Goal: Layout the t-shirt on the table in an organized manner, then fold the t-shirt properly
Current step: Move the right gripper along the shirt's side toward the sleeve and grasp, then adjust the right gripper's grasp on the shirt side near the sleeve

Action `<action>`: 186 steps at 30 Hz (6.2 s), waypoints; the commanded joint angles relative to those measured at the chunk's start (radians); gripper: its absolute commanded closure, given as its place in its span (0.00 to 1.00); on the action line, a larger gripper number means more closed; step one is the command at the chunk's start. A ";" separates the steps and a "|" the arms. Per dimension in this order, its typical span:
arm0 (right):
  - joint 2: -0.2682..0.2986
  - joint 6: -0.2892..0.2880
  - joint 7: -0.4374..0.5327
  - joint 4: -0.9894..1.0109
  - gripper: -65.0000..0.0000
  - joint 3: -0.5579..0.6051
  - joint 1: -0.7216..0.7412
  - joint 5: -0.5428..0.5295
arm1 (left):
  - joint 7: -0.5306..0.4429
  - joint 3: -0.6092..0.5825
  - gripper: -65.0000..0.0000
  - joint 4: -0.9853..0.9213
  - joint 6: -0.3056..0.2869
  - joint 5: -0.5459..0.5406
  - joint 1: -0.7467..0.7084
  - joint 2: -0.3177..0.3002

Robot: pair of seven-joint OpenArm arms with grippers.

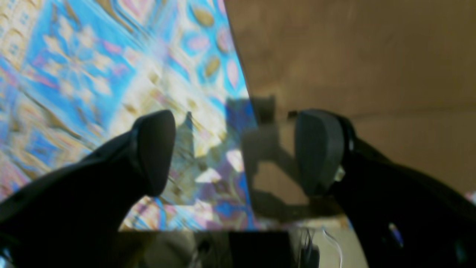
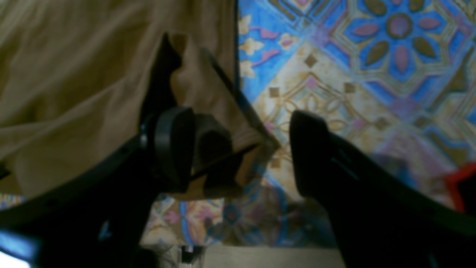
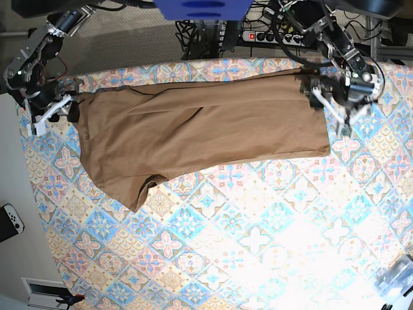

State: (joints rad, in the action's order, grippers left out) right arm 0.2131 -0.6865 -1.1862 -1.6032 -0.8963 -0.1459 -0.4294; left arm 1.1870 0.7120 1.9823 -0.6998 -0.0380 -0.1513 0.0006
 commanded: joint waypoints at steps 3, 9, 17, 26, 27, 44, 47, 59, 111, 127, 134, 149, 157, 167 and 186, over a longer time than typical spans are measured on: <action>0.029 -0.006 0.052 -0.113 0.41 0.001 0.090 -0.042 | -0.020 0.001 0.25 0.071 0.002 -0.012 0.045 -0.004; 0.041 -0.006 0.045 -0.124 0.41 0.062 0.165 -0.038 | -0.020 0.001 0.25 0.085 0.002 -0.007 0.117 -0.004; 0.093 -0.008 0.056 0.090 0.41 0.257 0.363 0.103 | -0.022 0.002 0.25 0.081 0.002 -0.003 0.137 0.029; 0.164 -0.008 0.322 0.570 0.41 0.515 0.572 0.123 | -0.022 0.001 0.25 0.081 0.002 -0.003 0.138 0.031; 0.176 -0.008 0.355 0.619 0.41 0.541 0.587 0.123 | -0.022 0.001 0.25 0.081 0.002 -0.003 0.137 0.029; 0.214 -0.008 0.774 1.210 0.41 0.988 0.773 0.123 | -0.022 0.001 0.25 0.081 0.002 -0.003 0.135 0.034; 0.213 -0.008 0.771 1.210 0.41 1.066 0.771 0.123 | -0.022 0.001 0.25 0.081 0.002 -0.003 0.137 0.034; 0.213 -0.006 0.768 1.210 0.85 1.307 0.770 0.123 | -0.022 0.001 0.25 0.081 0.002 -0.003 0.131 0.031; 0.237 -0.005 0.510 0.244 1.00 0.662 0.230 0.123 | -0.019 -0.002 0.25 0.065 0.002 0.000 0.127 0.035; 0.239 -0.005 0.509 0.244 0.39 0.668 0.225 0.123 | -0.017 -0.004 0.25 0.064 0.002 0.000 0.127 0.035; 0.237 -0.005 0.513 0.244 0.40 0.664 0.233 0.123 | -0.017 -0.004 0.25 0.064 0.002 0.000 0.127 0.035; 0.236 -0.005 0.516 0.205 0.40 0.566 0.348 0.123 | -0.017 -0.005 0.25 0.038 0.002 0.000 0.127 0.035; 0.236 -0.006 0.516 0.389 0.40 0.664 0.434 0.123 | -0.020 -0.005 0.25 -0.004 0.002 -0.001 0.129 0.035; 0.236 -0.006 0.610 0.627 0.40 0.780 0.507 0.123 | -0.020 -0.005 0.25 -0.004 0.002 -0.001 0.132 0.031; 0.236 -0.006 0.668 0.760 0.42 0.949 0.523 0.123 | -0.023 -0.005 0.25 -0.004 0.002 -0.003 0.144 0.029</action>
State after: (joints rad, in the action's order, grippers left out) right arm 0.4374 -0.6811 -0.5049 -0.8318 0.0525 0.3626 -0.3061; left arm 1.1824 0.7090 1.9640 -0.7002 -0.0292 -0.0242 0.0383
